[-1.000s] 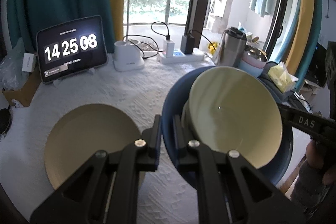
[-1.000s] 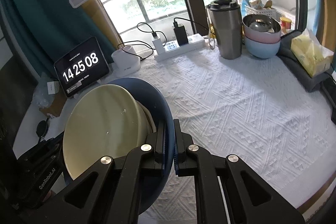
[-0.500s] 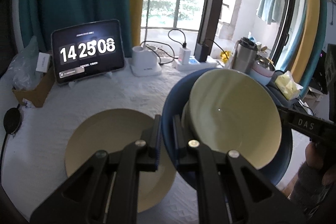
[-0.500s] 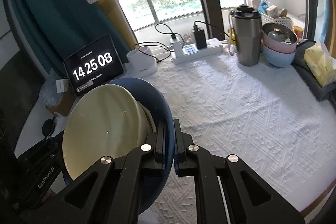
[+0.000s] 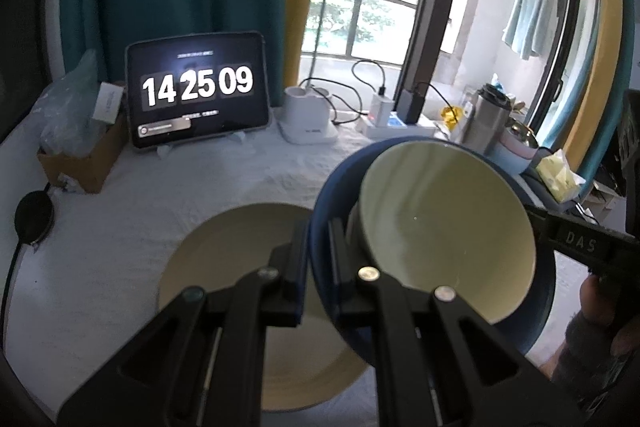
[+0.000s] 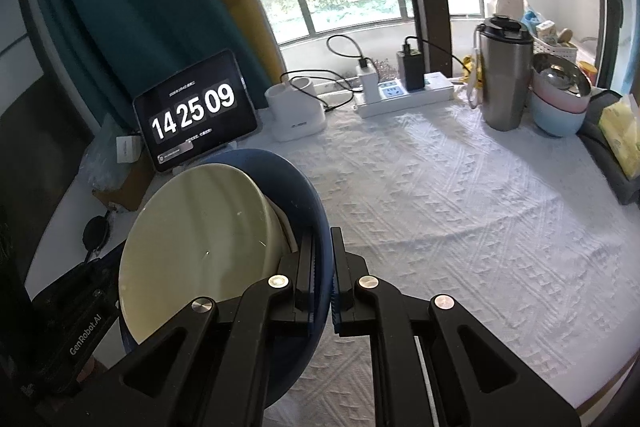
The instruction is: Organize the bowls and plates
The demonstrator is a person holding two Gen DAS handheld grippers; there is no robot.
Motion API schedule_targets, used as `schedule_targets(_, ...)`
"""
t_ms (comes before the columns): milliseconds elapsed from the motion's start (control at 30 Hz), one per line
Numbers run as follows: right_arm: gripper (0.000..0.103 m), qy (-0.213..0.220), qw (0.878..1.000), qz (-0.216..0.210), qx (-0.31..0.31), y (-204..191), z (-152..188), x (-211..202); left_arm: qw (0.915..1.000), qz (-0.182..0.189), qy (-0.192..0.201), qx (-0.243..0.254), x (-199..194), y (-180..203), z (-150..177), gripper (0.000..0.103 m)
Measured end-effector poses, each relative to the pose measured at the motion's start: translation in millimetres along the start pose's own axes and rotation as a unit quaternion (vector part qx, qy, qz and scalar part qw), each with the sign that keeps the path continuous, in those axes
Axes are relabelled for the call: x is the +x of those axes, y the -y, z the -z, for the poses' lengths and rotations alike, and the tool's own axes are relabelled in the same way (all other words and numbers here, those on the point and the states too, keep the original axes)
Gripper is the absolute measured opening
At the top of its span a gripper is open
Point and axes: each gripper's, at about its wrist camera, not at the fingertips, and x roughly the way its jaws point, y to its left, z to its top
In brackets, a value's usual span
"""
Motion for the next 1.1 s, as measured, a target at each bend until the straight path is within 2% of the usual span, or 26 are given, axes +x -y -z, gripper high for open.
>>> schedule_targets(567,0.009,-0.027,0.999,-0.019,-0.021,-50.7,-2.3,33.8,0.9992,-0.023,0.0,-0.032,-5.3,-54.9,3.0,0.007)
schedule_targets(1100,0.009,-0.056,0.997,-0.03,-0.033,-80.0,1.5,68.8,0.9974,-0.04,-0.016,-0.058,7.5,-96.7,8.9,0.007)
